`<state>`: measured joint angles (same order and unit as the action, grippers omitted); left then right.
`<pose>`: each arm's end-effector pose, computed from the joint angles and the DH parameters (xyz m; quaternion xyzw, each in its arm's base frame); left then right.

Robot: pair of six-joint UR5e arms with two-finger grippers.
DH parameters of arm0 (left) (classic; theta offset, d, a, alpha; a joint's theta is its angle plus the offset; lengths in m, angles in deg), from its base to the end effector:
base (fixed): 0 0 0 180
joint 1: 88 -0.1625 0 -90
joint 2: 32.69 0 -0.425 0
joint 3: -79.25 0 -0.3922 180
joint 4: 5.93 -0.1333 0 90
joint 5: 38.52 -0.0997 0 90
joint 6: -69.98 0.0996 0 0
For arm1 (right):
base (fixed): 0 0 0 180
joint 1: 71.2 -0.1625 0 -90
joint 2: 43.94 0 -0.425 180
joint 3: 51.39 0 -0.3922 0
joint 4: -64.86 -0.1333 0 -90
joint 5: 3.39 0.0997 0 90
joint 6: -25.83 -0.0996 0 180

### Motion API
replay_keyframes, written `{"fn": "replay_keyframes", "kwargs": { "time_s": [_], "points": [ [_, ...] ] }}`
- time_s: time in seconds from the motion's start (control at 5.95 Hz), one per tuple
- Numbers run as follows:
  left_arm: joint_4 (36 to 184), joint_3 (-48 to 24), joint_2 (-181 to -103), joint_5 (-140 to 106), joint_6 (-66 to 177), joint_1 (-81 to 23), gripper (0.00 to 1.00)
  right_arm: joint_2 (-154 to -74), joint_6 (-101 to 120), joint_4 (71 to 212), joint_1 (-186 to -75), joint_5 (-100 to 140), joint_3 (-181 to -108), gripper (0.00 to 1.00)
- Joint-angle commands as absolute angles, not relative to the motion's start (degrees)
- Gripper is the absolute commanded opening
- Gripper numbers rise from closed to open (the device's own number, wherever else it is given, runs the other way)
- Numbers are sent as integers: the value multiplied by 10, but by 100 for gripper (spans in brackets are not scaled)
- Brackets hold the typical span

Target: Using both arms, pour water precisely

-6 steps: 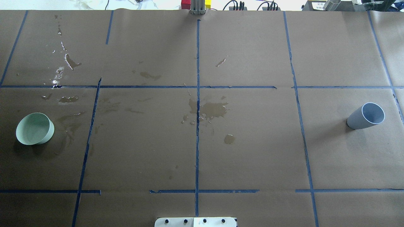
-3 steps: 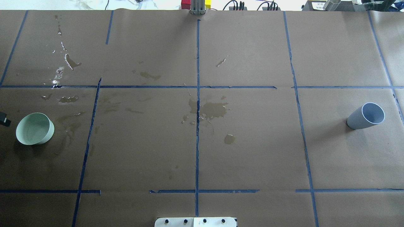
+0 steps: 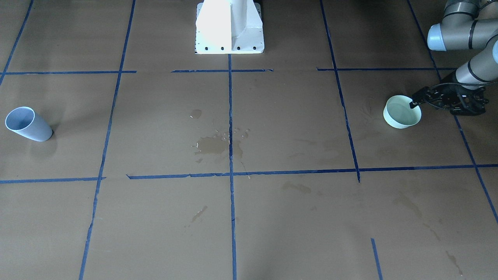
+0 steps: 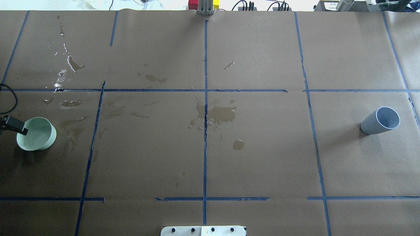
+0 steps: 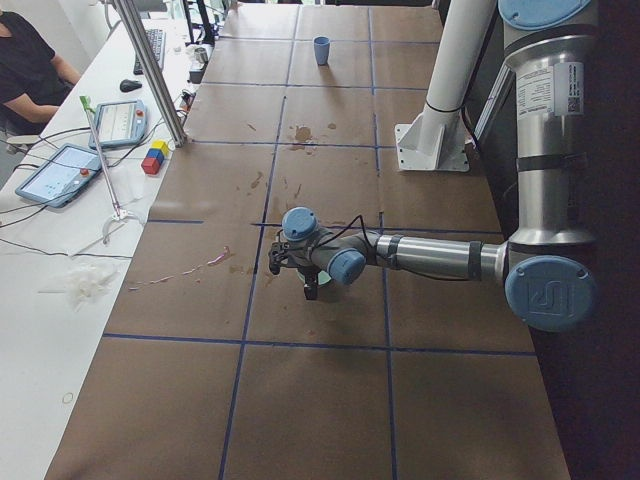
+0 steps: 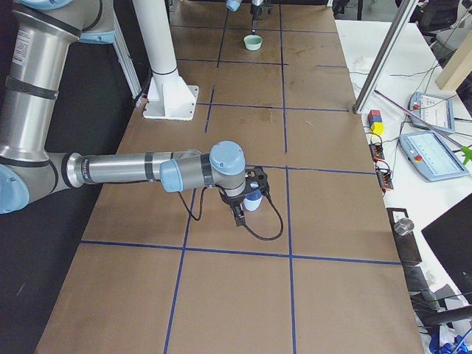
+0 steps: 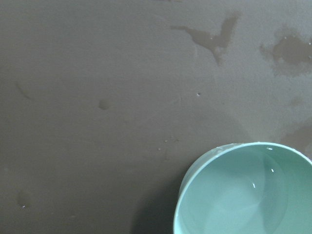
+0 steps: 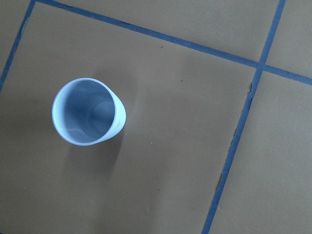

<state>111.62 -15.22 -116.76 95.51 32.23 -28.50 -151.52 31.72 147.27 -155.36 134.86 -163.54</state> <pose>0.1829 -0.4368 0.6157 -0.0316 0.4197 0.0273 0.9067 0.0206 -0.3781 0.5802 0.0968 -0.4064 -0.1358 0.8983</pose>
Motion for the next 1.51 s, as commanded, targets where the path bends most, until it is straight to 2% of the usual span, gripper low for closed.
{"fn": "replay_keyframes", "kwargs": {
  "time_s": [0.0,0.17,0.34,0.5,0.84,1.34],
  "points": [
    [1120,-130,-1182,955,322,-292,79,-1514,317,1473,-1553,1349,-1635,100],
    [1130,-129,-1182,954,323,-292,48,-1514,317,1472,-1553,1349,-1635,100],
    [1130,-128,-1181,954,323,-292,23,-1514,317,1472,-1553,1349,-1635,100],
    [1131,-128,-1181,954,324,-293,3,-1513,317,1472,-1552,1349,-1635,100],
    [1151,-150,-1198,960,318,-293,0,-1513,317,1472,-1552,1349,-1636,100],
    [1147,-172,-1333,974,164,-358,0,-1511,317,1472,-1552,1349,-1637,100]
  ]
}}
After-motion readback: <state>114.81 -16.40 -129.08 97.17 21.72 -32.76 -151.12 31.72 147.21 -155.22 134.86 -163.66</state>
